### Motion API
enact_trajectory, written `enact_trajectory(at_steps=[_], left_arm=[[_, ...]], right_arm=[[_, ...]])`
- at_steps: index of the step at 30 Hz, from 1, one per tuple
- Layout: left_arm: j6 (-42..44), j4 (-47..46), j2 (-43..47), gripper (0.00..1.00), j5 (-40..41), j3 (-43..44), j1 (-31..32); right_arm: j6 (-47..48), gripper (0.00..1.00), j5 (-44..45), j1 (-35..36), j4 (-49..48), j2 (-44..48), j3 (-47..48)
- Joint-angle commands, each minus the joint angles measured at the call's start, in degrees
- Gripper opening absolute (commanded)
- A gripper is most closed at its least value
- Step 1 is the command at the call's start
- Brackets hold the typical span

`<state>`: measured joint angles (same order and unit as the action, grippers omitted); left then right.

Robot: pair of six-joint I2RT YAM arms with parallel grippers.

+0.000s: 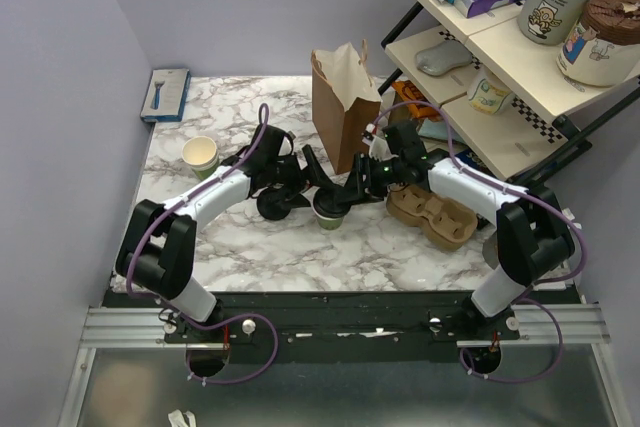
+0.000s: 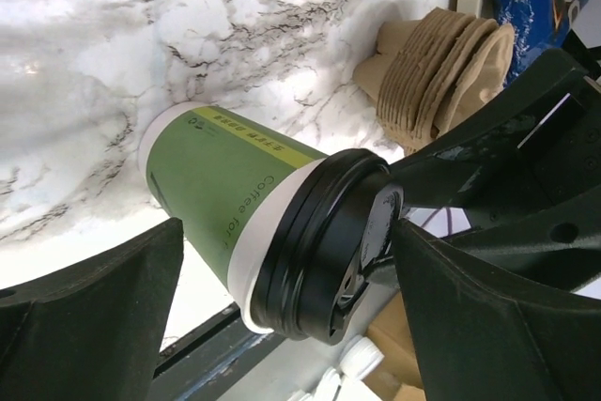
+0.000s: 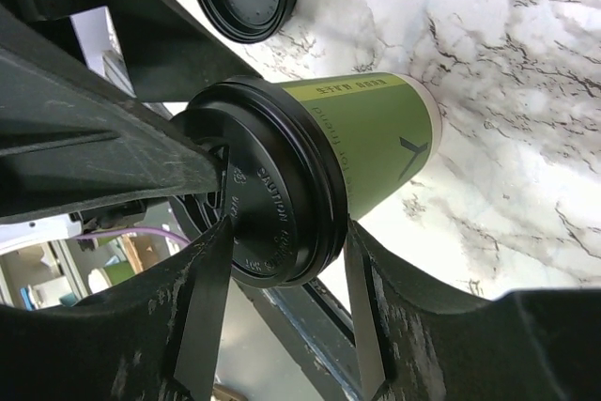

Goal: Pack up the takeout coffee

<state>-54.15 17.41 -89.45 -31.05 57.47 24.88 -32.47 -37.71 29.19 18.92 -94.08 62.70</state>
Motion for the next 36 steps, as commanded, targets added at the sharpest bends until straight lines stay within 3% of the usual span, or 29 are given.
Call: enact_trajectory(at_steps=[1,18,21,28,36], left_arm=[[1.4,3.0,4.5,0.99,2.7,1.2,0.4],[0.4,2.4,9.0,0.99,5.4,-5.3,2.1],[-0.3,0.4,8.2,0.95,4.2,-5.6,2.2],[-1.0,-1.4,8.2,0.66,3.3,-6.9,2.2],[-2.8,-3.9,8.7,0.54,2.6,-9.1,2.3]], right_arm=[[0.9,0.59,1.6,0.3,1.8,0.0,1.5],[0.0,0.61,1.2,2.3,0.4,-0.1,2.2],[-0.1,0.62,1.9,2.8,0.4,0.1,2.4],[-0.9,0.62,4.8,3.6,0.5,0.7,2.8],[-0.9,0.61,4.7,5.0,1.0,-0.2,1.8]])
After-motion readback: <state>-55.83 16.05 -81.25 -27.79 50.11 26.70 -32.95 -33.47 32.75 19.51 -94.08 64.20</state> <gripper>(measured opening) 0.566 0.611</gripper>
